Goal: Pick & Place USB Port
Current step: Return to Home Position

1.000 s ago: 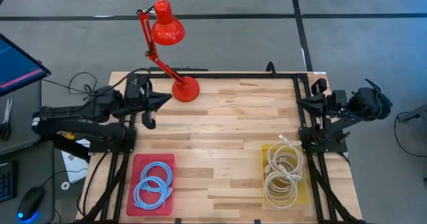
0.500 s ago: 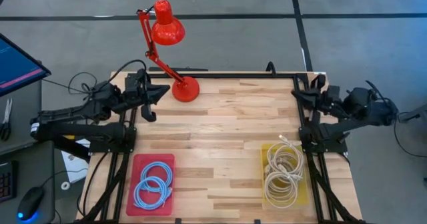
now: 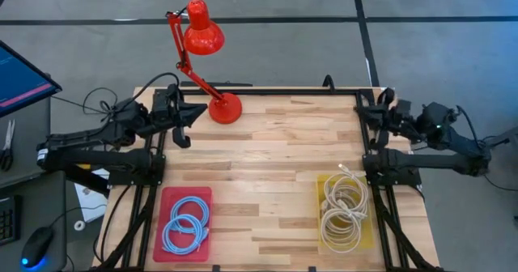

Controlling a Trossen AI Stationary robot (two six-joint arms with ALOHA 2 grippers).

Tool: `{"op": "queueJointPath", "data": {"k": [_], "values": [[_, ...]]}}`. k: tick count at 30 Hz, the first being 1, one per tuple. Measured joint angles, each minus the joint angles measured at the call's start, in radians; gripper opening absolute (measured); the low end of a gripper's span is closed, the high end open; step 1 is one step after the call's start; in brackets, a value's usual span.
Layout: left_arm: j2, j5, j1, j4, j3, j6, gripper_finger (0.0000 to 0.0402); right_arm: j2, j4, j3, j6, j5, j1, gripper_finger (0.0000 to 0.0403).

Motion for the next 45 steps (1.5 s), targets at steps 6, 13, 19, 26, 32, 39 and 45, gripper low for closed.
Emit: {"op": "queueJointPath", "data": {"k": [6,13,19,26,32,39,45], "values": [[0.005,0.026,-0.008,0.000,0.000,-0.039,0.0005,0.004,-0.146,-0.001,0.142,-0.088,-0.055,0.0000],[-0.010,0.026,-0.010,-0.009,-0.004,-0.041,0.0005,-0.033,-0.129,-0.001,0.111,-0.114,-0.056,0.0000],[-0.065,0.019,-0.010,0.001,-0.090,-0.066,0.0005,-0.081,-0.164,-0.001,0.109,-0.119,-0.056,0.0000],[-0.209,0.014,-0.010,0.068,-0.219,-0.086,0.0005,-0.167,-0.171,0.000,0.092,-0.125,-0.055,0.0000],[-0.342,0.006,-0.010,0.089,-0.285,-0.086,0.0005,-0.223,-0.188,0.000,0.091,-0.144,-0.055,0.0000],[-0.425,0.002,-0.010,0.091,-0.307,-0.076,0.0005,-0.273,-0.226,0.000,0.092,-0.144,-0.055,0.0000],[-0.444,-0.001,-0.010,0.091,-0.341,-0.079,0.0005,-0.273,-0.258,-0.001,0.094,-0.167,-0.046,0.0000]]}}
